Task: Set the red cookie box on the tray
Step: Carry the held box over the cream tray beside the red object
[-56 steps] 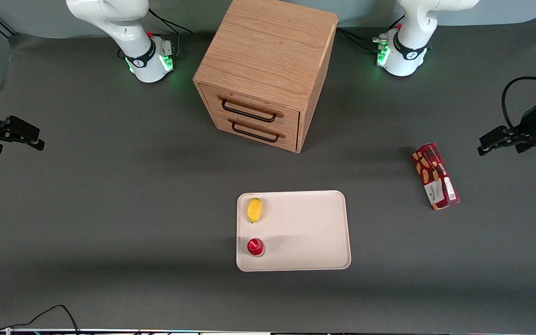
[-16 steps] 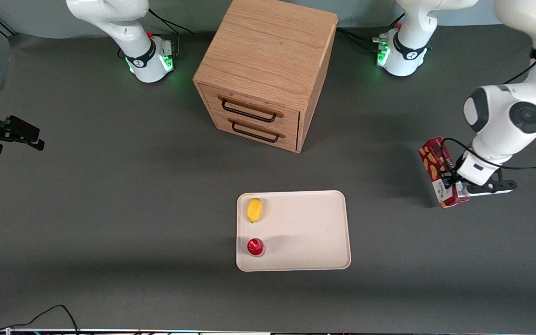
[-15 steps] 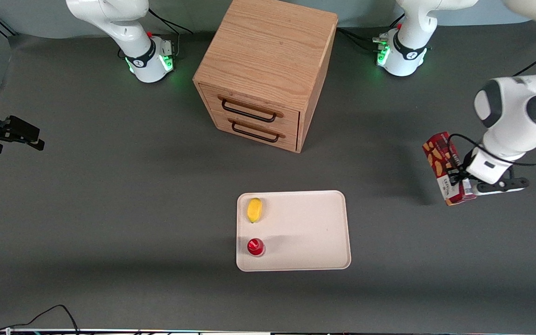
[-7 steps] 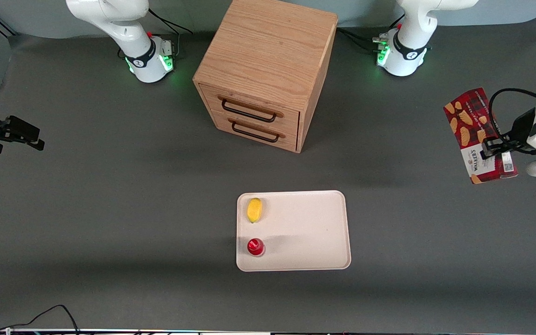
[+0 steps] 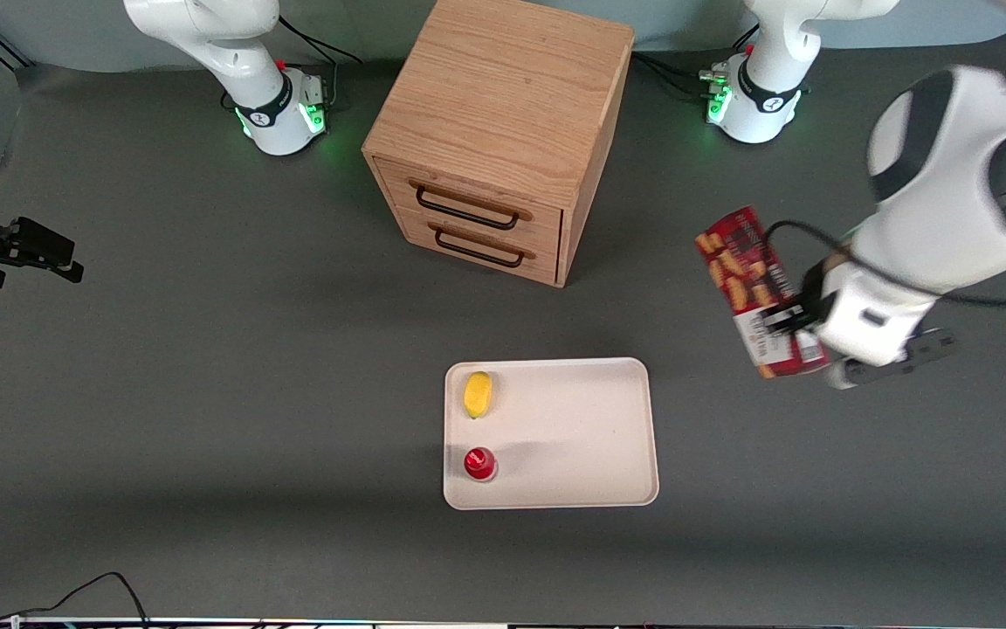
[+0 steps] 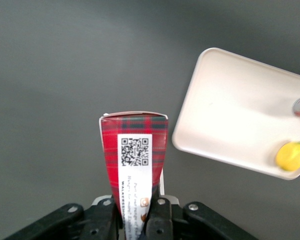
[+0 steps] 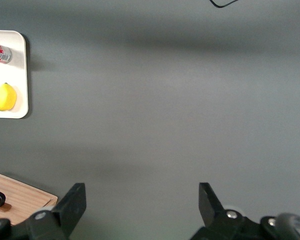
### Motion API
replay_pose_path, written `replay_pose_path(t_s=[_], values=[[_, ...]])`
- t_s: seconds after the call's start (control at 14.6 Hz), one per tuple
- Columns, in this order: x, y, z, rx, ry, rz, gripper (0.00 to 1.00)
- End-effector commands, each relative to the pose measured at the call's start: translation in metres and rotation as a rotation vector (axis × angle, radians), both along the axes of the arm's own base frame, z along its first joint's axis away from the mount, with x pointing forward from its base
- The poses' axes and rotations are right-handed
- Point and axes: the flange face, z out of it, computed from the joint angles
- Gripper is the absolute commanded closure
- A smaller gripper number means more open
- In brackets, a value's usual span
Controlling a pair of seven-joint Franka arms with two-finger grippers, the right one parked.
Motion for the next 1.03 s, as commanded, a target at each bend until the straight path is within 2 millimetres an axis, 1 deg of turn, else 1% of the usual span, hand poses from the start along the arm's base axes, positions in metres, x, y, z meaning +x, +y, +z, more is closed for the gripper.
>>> replay_pose_path(t_s=[0.0,0.07,0.14,0.27,0.41,0.55,0.62,0.69,0.75,0.82,0.96], values=[[0.034,-0.057,-0.025,-0.002,-0.049,0.058,1.0],[0.04,-0.074,-0.039,-0.013,-0.063,0.062,1.0],[0.046,-0.083,-0.055,-0.018,-0.075,0.054,1.0],[0.06,-0.091,-0.087,-0.019,-0.12,0.018,1.0],[0.068,-0.102,-0.123,-0.008,-0.155,-0.083,1.0],[0.074,-0.106,-0.151,0.004,-0.183,-0.11,1.0],[0.077,-0.107,-0.168,0.014,-0.19,-0.123,1.0],[0.074,-0.116,-0.188,0.031,-0.19,-0.148,1.0],[0.072,-0.122,-0.201,0.043,-0.202,-0.164,1.0],[0.072,-0.123,-0.212,0.042,-0.21,-0.163,1.0],[0.07,-0.132,-0.23,0.036,-0.218,-0.176,1.0]])
